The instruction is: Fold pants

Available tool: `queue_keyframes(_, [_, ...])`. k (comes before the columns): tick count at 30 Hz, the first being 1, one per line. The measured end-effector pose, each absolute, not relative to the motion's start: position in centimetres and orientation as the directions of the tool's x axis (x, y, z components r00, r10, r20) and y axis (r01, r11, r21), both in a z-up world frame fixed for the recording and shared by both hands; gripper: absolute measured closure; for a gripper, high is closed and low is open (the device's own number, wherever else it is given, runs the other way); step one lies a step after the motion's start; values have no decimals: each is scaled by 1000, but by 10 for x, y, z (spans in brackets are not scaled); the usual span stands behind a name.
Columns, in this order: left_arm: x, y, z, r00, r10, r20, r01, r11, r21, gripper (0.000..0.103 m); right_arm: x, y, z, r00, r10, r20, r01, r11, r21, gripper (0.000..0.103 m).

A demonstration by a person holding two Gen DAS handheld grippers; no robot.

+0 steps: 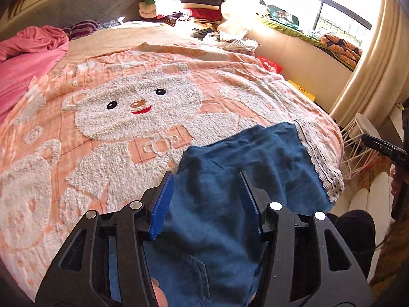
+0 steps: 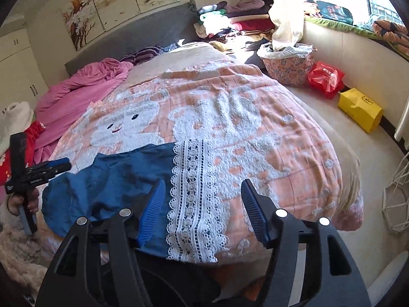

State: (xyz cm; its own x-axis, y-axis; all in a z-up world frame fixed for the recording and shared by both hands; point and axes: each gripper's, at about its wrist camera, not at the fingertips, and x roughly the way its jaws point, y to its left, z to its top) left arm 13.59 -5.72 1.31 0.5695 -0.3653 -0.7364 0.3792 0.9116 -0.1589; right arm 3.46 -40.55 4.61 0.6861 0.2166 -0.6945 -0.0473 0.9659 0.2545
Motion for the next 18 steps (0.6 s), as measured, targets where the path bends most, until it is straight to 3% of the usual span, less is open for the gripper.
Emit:
queue_keyframes(6, [178, -61, -13, 500, -379, -779, 351, 911, -217, 59, 89, -400, 25, 621, 293, -727, -122, 952, 280, 38])
queue_keyframes(18, [207, -60, -53, 432, -383, -817, 302, 915, -269, 59, 180, -410, -50, 504, 396, -767, -86, 907, 412, 38])
